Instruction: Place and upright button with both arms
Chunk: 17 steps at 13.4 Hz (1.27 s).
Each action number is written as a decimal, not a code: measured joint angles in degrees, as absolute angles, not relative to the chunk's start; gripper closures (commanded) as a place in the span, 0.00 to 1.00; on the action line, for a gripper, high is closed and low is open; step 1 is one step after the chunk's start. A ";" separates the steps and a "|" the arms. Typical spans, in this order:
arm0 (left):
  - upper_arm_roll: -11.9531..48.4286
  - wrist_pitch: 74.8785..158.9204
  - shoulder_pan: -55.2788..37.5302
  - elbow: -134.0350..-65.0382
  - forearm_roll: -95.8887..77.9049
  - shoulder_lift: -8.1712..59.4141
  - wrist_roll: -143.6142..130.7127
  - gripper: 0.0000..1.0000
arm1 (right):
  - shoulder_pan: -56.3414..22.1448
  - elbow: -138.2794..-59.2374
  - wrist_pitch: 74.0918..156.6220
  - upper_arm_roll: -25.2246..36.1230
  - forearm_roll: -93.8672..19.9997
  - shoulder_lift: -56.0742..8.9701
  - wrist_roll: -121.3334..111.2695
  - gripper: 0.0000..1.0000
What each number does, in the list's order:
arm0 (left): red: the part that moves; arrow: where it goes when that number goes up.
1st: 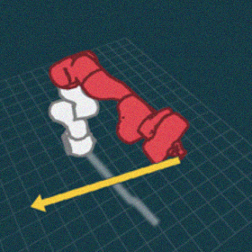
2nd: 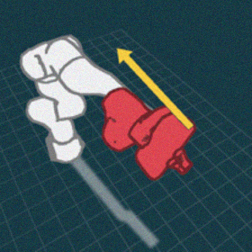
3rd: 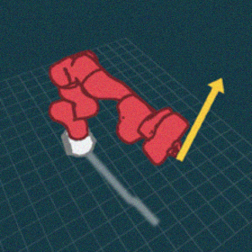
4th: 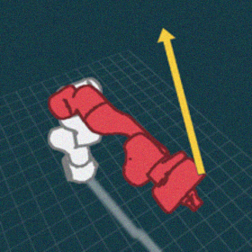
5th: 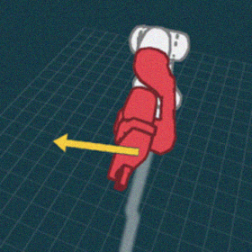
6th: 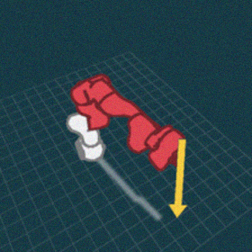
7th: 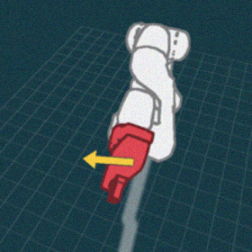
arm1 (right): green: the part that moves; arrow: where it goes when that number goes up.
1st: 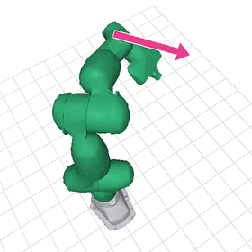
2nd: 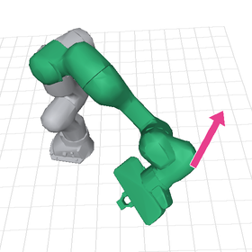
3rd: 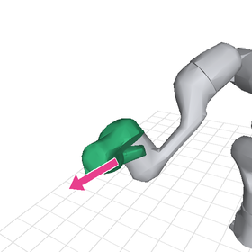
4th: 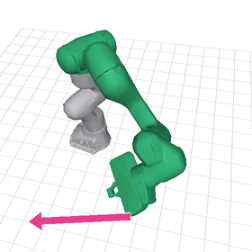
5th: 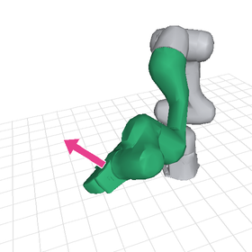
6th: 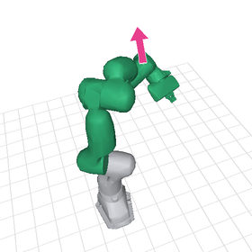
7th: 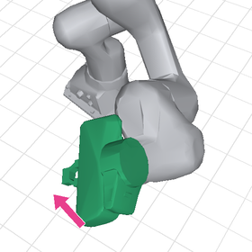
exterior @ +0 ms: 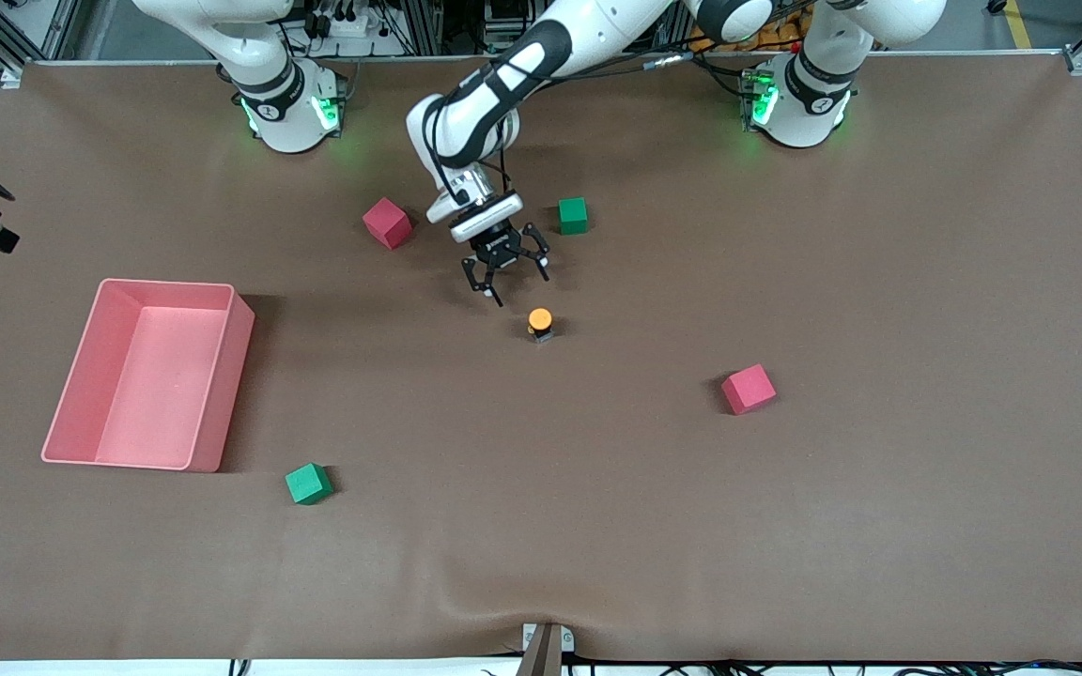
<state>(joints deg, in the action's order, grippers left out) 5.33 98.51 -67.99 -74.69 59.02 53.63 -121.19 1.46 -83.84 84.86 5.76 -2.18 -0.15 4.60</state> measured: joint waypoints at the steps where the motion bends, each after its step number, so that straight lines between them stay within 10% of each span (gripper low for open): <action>1: 5.10 98.24 -67.43 -74.63 57.50 52.04 -117.59 0.00 | 1.46 -83.84 84.80 5.82 -2.17 -0.15 2.40 0.00; 17: 5.58 114.70 -39.53 -73.41 44.75 39.37 -73.24 0.00 | 1.43 -83.77 82.29 5.87 -2.00 -0.12 -1.56 0.00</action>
